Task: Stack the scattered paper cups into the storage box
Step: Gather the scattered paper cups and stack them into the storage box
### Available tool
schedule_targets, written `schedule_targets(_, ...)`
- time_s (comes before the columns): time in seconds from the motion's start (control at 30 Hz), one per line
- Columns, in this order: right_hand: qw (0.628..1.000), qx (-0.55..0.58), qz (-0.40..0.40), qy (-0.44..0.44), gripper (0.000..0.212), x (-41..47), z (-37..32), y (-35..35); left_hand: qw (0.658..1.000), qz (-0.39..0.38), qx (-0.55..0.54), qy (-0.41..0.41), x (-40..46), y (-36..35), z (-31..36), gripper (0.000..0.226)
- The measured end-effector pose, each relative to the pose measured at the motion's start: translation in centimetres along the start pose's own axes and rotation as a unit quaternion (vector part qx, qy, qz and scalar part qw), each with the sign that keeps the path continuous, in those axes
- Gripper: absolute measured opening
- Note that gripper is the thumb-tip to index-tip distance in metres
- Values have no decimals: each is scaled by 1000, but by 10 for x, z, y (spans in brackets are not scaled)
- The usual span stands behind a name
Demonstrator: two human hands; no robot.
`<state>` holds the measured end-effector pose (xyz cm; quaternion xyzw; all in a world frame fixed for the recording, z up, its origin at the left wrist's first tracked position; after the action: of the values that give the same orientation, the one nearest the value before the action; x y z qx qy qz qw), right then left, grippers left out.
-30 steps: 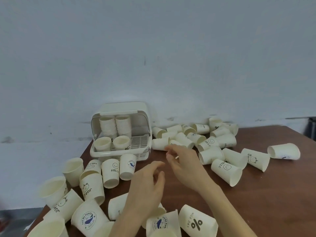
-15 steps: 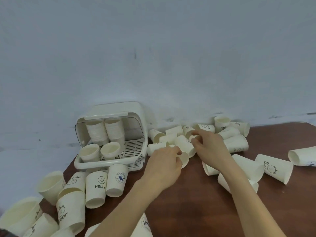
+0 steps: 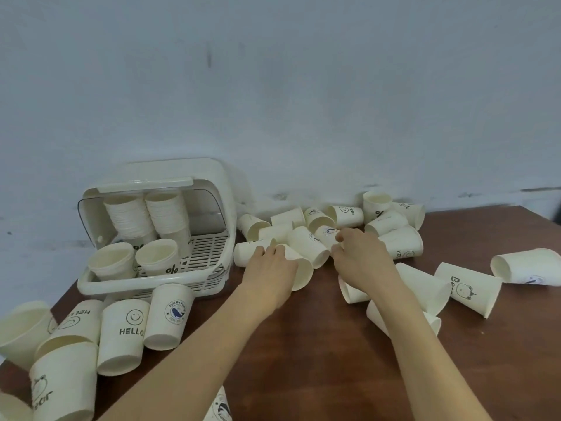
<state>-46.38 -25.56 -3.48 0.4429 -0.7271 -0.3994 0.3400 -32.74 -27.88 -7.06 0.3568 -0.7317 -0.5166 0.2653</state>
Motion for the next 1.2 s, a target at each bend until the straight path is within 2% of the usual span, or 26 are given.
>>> schedule_targets(0.1,999,-30,1,-21,27,5,14,4,1000,10,15,-6,0,-1,1,36)
schedule_targets(0.23,994,-69,-1,-80,13,5,42,18,1000,19,22,-3,-2,2,4,34)
schedule_targets(0.37,983,-138,-37,-118,13,4,63,18,999,37,25,-3,-8,11,9,27)
schedule_targets(0.53,973,-169,-84,-135,18,3,70,4,996,83,-7,-11,-19,26,13,21)
schedule_targets(0.8,986,-121,-92,-73,24,1,40,-10,991,94,-92,2,-42,32,-3,17)
schedule_targets(0.93,990,-123,-59,-19,11,-1,14,-12,982,85,-165,33,-59,28,-25,26)
schedule_targets(1.2,985,-152,-8,75,19,-26,-39,-8,964,98,-234,75,-102,26,-65,27)
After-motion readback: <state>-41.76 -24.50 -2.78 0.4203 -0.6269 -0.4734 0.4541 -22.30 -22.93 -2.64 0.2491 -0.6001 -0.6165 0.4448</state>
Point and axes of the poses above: each hand's wrist, its own x-axis towards the middle knuckle, its own y-axis out of the back of the hand, z = x × y, the point moved 9 cm from there along x, towards the middle knuckle, and after that the axes turned 7 degrees about -y, right-handed, at the moved point
